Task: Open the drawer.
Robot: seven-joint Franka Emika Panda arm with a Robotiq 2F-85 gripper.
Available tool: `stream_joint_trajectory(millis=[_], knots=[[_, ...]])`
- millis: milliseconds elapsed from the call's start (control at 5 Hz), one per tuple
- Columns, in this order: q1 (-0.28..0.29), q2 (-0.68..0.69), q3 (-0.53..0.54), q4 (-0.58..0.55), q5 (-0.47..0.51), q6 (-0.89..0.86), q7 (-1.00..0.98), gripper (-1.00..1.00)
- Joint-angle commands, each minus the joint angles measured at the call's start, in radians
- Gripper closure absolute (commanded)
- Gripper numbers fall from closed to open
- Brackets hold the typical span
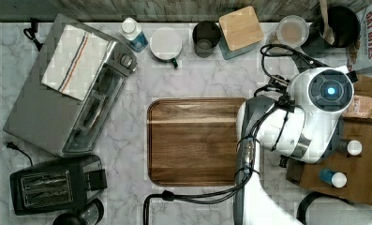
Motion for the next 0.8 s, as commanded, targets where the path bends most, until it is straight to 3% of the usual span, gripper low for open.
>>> stream_joint_trajectory(millis=[200, 400, 600, 800], knots=[[-0.085, 0.027, 0.009, 0.007, -0.121, 0.035, -0.099, -1.0], [-0.06, -0.031, -0.056, -0.077, -0.171, 0.114, -0.072, -1.0], [-0.068, -0.026, -0.063, -0.072, -0.137, 0.067, -0.105, -1.0], [-0.09, -0.017, -0.05, -0.138, -0.068, 0.141, -0.104, -1.0]])
